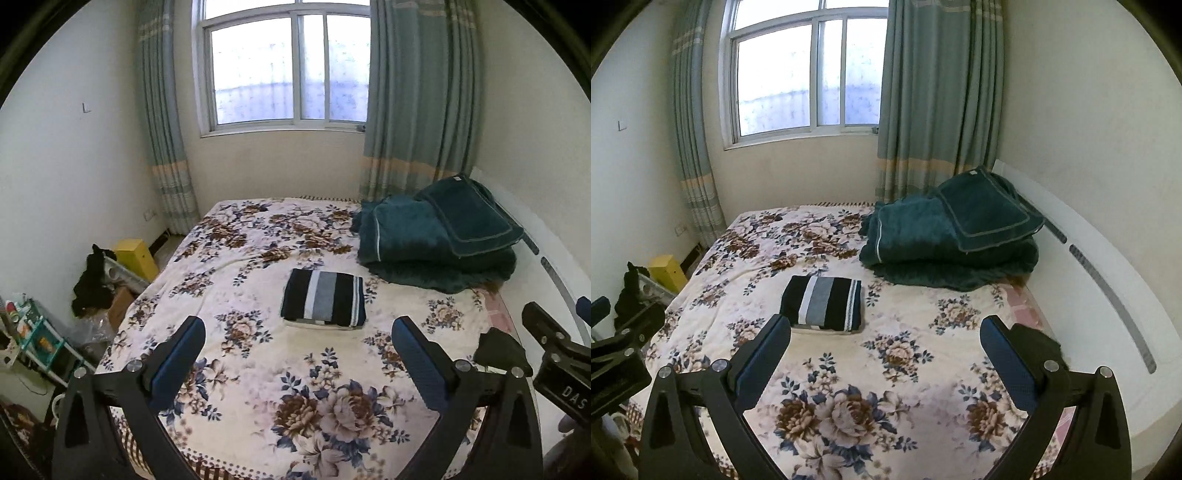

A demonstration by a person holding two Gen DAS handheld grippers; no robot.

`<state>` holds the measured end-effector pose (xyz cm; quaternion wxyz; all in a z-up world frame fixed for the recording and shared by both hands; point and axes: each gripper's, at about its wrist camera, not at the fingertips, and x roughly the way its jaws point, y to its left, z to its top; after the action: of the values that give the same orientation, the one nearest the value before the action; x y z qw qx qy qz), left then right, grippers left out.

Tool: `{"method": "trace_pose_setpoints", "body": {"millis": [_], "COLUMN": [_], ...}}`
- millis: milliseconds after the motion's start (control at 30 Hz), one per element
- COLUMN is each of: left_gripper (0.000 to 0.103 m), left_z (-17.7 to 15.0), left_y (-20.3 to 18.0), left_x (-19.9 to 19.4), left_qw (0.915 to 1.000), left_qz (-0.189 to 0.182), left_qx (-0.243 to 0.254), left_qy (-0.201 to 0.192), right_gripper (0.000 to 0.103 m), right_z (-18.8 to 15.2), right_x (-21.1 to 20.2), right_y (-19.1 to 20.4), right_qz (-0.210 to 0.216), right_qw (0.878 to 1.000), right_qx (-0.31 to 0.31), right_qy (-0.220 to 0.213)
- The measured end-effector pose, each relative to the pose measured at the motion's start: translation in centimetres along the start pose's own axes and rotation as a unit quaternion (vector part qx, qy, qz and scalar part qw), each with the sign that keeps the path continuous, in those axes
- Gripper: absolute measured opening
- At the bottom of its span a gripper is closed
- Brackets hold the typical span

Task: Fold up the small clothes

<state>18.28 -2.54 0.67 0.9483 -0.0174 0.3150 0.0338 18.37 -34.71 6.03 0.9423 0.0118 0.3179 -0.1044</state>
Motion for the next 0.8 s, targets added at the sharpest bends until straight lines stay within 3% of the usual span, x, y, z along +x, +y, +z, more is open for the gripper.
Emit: {"method": "trace_pose_setpoints", "body": {"millis": [800], "left_gripper": [0.103], "left_z": [0.9], "left_y": [0.5], "left_x": [-3.1], "left_qw": [0.9995], "left_qz": [-0.007], "left_qx": [0.003], "left_qy": [-0.031], "right_gripper": [0.103], "right_z": [1.3], "right_x": [-1.6], "right_y": [-0.1], "right_qz": [0.030], "right_qw": [0.999], "right_qx": [-0.009], "right_qy": [-0.014]}}
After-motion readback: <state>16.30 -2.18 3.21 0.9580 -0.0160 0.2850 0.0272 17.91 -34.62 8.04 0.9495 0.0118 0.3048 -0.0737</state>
